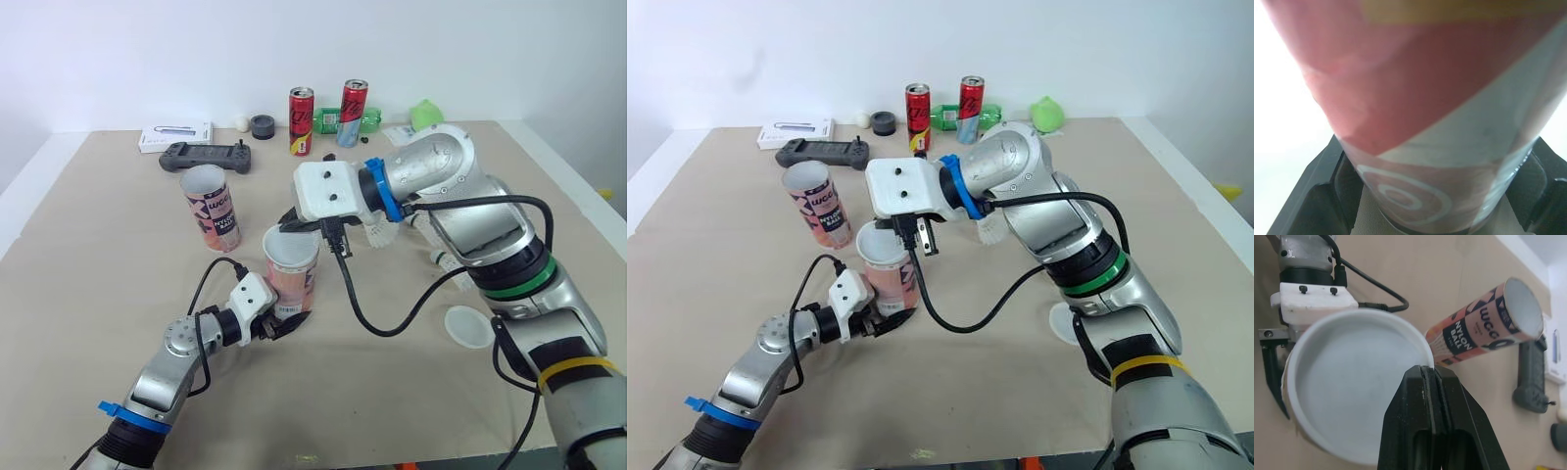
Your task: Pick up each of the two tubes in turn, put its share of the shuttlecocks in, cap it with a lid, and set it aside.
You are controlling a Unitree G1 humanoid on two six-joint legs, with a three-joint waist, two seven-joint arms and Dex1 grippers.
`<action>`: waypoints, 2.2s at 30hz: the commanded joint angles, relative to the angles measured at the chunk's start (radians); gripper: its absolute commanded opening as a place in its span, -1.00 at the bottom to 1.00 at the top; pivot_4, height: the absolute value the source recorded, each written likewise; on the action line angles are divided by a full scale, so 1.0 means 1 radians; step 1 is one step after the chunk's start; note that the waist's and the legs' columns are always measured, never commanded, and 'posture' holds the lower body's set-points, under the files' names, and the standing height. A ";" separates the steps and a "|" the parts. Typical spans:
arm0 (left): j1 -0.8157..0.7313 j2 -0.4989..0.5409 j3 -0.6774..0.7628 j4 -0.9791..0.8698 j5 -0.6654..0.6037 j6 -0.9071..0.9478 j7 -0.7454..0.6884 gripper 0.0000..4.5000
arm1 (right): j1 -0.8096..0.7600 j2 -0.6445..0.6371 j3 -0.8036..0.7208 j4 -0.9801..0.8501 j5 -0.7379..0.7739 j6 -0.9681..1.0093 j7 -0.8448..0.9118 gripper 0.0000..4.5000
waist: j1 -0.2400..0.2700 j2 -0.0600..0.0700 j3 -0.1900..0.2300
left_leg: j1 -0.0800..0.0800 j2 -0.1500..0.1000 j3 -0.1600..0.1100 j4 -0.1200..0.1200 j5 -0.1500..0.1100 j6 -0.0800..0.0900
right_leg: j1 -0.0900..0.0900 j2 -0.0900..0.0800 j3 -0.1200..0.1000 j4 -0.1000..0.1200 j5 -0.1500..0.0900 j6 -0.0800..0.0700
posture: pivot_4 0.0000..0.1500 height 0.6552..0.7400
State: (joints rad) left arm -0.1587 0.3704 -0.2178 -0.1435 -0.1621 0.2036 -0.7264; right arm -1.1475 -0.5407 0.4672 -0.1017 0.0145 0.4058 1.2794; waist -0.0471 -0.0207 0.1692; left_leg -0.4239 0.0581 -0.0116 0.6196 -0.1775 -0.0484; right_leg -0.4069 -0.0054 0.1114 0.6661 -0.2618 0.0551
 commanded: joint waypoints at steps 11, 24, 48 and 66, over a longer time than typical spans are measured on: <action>0.006 -0.003 -0.017 0.024 0.009 0.018 -0.002 0.58 | -0.074 0.070 -0.103 0.038 0.049 -0.023 -0.045 0.29 | 0.001 0.000 0.000 | 0.000 0.000 0.000 0.000 0.000 0.000 | 0.000 0.000 0.000 0.000 0.000 0.000 | 1.00 1.00; 0.003 -0.003 -0.016 0.028 0.009 0.014 -0.004 0.58 | -0.079 -0.029 -0.125 -0.034 0.167 0.080 0.075 -0.42 | 0.002 0.000 0.000 | 0.000 0.000 0.000 0.000 0.000 0.000 | 0.000 0.000 0.000 0.000 0.000 0.000 | 1.00 1.00; -0.002 -0.005 -0.019 0.034 0.010 0.007 -0.010 0.58 | 0.006 -0.044 0.011 -0.009 0.082 0.093 0.105 -0.97 | 0.001 0.000 0.000 | 0.000 0.000 0.000 0.000 0.000 0.000 | 0.000 0.000 0.000 0.000 -0.001 -0.002 | 1.00 1.00; 0.000 0.000 -0.016 0.024 0.007 0.016 -0.012 0.58 | 0.061 0.028 0.042 0.060 0.069 0.071 0.102 -0.97 | 0.000 0.002 -0.002 | 0.001 0.000 0.000 0.000 0.000 0.000 | 0.001 0.000 0.000 0.000 -0.001 -0.002 | 1.00 1.00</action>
State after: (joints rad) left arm -0.1687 0.3668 -0.2190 -0.1302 -0.1609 0.2039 -0.7335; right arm -1.1158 -0.5188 0.4613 -0.0560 0.0956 0.4695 1.3695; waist -0.0472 -0.0192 0.1669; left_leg -0.4227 0.0580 -0.0118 0.6195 -0.1774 -0.0484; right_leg -0.4059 -0.0055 0.1110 0.6661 -0.2629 0.0531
